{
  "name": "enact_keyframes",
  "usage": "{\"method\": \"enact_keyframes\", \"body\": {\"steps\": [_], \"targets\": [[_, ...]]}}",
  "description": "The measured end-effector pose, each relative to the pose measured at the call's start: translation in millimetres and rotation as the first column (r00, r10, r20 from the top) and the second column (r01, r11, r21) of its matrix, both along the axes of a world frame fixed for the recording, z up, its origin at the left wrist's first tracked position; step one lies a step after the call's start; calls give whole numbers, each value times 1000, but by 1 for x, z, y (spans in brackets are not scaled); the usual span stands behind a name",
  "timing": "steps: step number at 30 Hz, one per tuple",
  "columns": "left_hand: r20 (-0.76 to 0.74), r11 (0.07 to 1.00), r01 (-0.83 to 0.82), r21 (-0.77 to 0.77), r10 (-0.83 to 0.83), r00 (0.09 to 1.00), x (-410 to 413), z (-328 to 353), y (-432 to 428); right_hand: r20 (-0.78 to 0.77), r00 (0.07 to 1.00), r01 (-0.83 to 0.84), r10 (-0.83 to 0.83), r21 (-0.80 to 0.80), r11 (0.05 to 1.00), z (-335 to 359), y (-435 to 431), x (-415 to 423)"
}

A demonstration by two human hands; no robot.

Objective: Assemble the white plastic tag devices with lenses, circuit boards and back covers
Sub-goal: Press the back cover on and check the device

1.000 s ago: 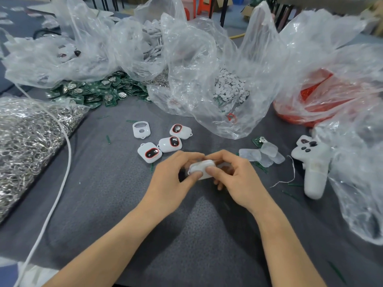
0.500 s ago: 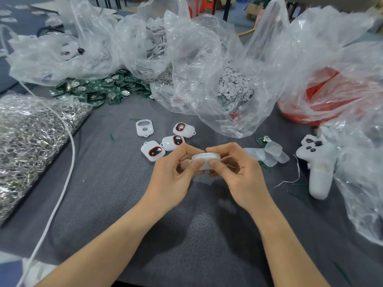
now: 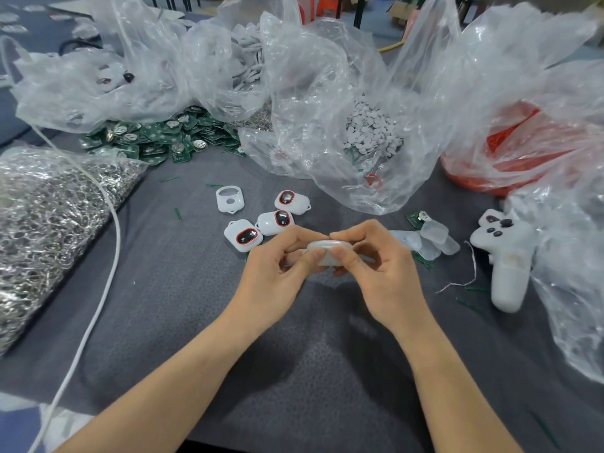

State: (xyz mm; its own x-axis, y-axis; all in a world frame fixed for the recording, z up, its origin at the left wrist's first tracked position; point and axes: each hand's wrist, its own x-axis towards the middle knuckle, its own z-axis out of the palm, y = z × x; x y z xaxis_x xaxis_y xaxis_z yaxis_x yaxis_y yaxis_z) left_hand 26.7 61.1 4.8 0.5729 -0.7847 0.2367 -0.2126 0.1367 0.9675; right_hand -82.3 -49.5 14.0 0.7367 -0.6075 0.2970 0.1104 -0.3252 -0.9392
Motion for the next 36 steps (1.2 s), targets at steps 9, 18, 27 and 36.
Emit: {"method": "enact_keyframes", "body": {"steps": [9,18,27,36], "targets": [[-104,1000,-18,18,20,994,-2,-1,-3,-66,995,65,-76,-152,986,-4,1,2],[-152,998,-40,42,45,987,-2,3,-4,-40,998,52,-45,196,979,-2,-1,3],[28,994,-52,100,49,998,-2,-1,-1,-117,993,30,-20,91,995,-1,-1,1],[530,992,-111,-58,124,839,-3,-2,-2,66,995,26,-77,564,825,-4,-3,5]]}}
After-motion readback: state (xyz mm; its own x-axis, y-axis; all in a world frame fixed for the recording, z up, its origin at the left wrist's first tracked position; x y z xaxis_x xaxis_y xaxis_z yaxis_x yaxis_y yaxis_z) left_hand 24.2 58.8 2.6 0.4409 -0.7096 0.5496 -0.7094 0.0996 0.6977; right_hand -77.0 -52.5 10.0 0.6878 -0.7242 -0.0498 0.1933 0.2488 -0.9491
